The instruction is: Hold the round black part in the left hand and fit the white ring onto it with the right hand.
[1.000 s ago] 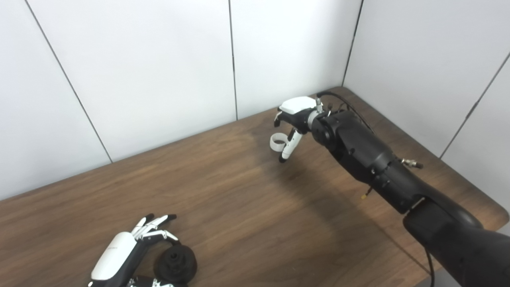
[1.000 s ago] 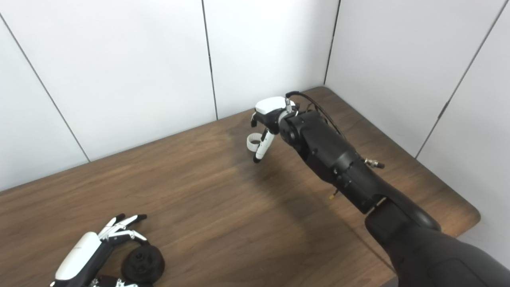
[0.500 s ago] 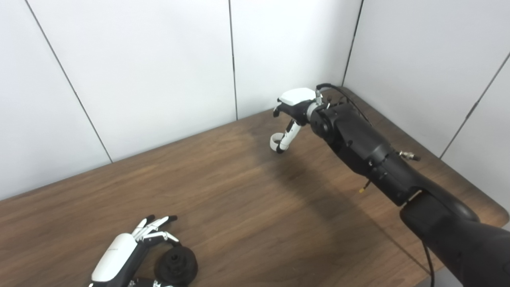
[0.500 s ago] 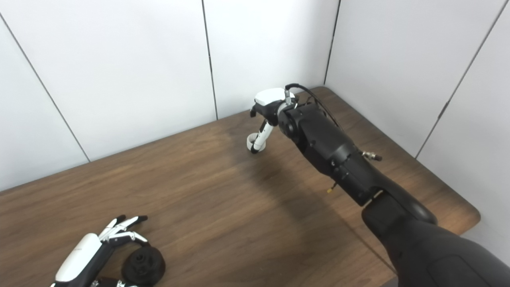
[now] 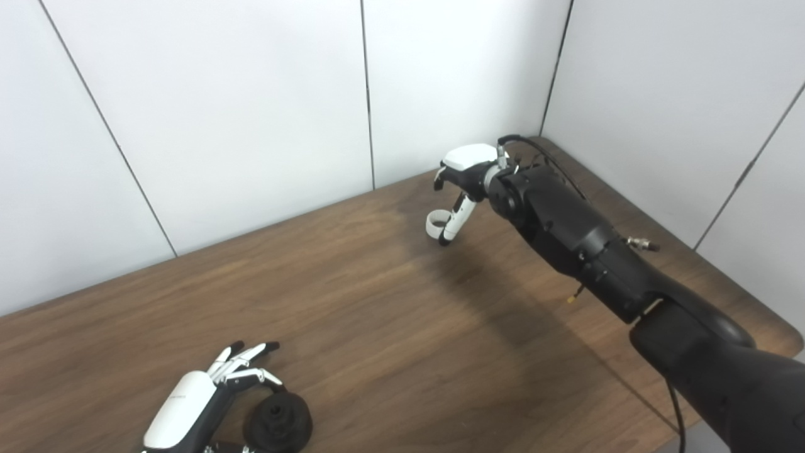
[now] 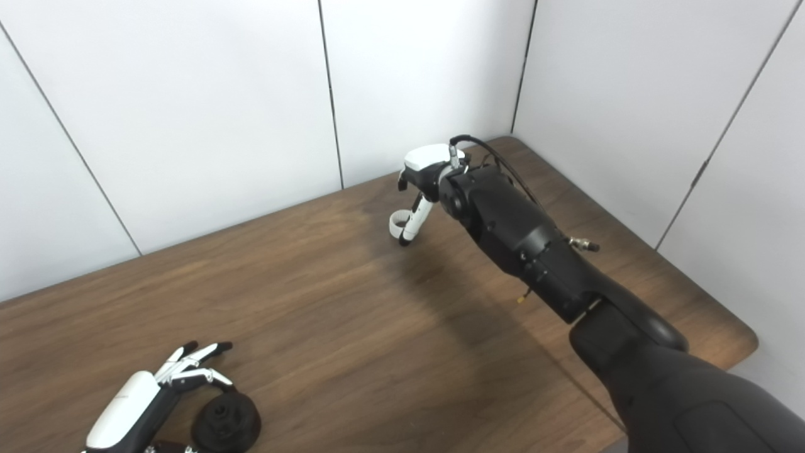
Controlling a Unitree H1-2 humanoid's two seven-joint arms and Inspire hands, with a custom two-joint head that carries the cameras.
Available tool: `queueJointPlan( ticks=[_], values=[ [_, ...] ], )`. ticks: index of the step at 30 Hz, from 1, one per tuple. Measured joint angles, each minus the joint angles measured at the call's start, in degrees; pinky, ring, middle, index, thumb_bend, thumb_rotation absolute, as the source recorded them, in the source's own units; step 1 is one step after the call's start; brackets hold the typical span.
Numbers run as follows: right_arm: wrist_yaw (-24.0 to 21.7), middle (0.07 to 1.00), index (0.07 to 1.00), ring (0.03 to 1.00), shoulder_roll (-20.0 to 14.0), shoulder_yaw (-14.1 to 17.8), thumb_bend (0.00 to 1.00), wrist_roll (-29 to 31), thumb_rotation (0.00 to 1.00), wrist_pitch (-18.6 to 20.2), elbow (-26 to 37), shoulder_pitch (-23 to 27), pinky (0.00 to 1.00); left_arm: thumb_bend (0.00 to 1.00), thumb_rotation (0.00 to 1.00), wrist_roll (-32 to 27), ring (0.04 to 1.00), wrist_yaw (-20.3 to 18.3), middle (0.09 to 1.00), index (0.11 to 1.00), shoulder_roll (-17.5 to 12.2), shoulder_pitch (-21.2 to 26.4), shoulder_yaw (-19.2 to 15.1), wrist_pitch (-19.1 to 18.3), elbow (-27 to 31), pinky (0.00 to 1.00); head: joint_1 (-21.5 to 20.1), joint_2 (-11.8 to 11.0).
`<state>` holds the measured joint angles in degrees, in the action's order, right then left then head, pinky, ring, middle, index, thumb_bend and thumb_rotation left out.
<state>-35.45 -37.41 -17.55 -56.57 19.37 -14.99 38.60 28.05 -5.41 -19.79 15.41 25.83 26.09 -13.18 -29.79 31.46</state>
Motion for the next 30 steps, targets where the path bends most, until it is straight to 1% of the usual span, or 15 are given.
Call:
queueJointPlan(
  ticks=[12, 17, 25, 30],
  values=[
    [0.32, 1.000, 0.814, 1.000, 0.05, -1.14, 0.94, 2.10, 0.43, -0.15, -1.45, 0.12, 1.00, 0.51, 0.05, 0.15, 0.899, -1.28, 0.925, 0.477, 0.31, -0.75, -1.06, 0.00, 0.73, 1.00, 0.44, 0.35],
    [-0.56, 1.000, 0.802, 1.000, 0.02, -1.60, 0.96, 2.64, 0.44, -0.15, -1.74, 0.29, 1.00, 0.51, 0.05, 0.17, 0.896, -1.62, 0.923, 0.477, 0.46, -1.00, -1.51, 0.00, 0.93, 1.00, 0.44, 0.53],
    [-1.42, 1.000, 0.802, 1.000, -0.02, -2.14, 0.95, 3.36, 0.44, -0.09, -1.75, 0.68, 1.00, 0.51, 0.05, 0.13, 0.896, -1.95, 0.921, 0.477, 0.58, -1.21, -1.87, 0.00, 1.11, 1.00, 0.35, 0.62],
    [-1.94, 1.000, 0.782, 1.000, -0.03, -2.57, 0.95, 3.39, 0.45, -0.07, -1.75, 0.86, 1.00, 0.51, 0.05, 0.11, 0.898, -2.11, 0.923, 0.477, 0.65, -1.31, -2.06, 0.00, 1.17, 1.00, 0.35, 0.70]
  ],
)
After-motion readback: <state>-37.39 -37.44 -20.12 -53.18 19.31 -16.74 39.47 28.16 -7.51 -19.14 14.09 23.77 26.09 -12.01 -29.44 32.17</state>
